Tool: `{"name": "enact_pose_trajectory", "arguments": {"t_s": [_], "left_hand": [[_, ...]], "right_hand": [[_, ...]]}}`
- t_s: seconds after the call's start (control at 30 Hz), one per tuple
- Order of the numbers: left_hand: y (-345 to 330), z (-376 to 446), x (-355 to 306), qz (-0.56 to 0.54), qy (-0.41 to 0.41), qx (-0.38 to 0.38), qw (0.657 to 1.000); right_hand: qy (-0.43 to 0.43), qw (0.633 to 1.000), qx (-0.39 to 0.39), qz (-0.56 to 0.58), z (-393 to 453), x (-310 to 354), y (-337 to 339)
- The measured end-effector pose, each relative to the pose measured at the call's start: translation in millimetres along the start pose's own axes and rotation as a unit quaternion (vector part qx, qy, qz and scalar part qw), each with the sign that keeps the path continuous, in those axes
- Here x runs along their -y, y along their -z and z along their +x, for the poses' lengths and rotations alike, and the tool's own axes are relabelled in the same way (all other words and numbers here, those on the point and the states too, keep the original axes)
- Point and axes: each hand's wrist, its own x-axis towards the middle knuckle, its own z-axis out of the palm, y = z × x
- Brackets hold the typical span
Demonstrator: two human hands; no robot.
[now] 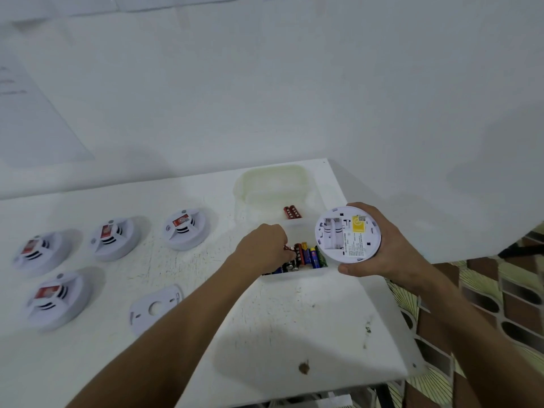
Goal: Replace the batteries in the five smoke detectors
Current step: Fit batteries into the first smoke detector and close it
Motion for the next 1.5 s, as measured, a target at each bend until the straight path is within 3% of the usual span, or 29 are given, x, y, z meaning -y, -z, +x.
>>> {"name": "enact_pose_trajectory", "arguments": {"t_s": [0.13,0.33,0.5,0.57,0.73,0.93,1.03,1.27,1.5], "left_hand": [[0.1,0.5,-3.0,-0.042,0.014,-0.004,0.999],[5.9,-10.0,-3.6,-0.166,0.01,-0.069,0.984],[32.0,-33.8,-20.7,-0.325,-0.061,-0.223,0.917],[41.0,-43.8,-30.3,-0.367,-0.097,-0.227,0.897],[41.1,-47.1,-39.8,-0.322,-0.133,-0.194,0.917],[31.8,-46.0,-38.6,-0.256,-0.155,-0.242,0.923],[34.9,-43.8,-34.0,-0.242,-0.159,-0.204,0.935],[49.5,-46.1,-25.1,-0.264,-0.193,-0.004,0.945],[48.4,-39.2,-25.7,-0.318,-0.219,0.01,0.922]], "right_hand": [[-0.002,1.0,-0.003,-0.009,-5.2,-1.3,-1.1],[-0.004,1.0,-0.006,-0.006,-8.3,1.3,-3.7],[0.007,1.0,-0.002,-0.003,-3.8,8.2,-8.8],[0.016,1.0,0.0,-0.004,-0.7,11.0,-12.2],[0.033,0.999,0.007,-0.016,5.4,17.5,-20.0],[0.041,0.999,0.012,0.0,5.6,23.6,-21.3],[0.038,0.999,0.013,0.002,4.7,22.9,-18.8],[0.032,0.999,0.018,0.013,0.4,25.7,-8.5],[0.035,0.999,0.024,0.022,-0.3,26.7,-2.1]]}}
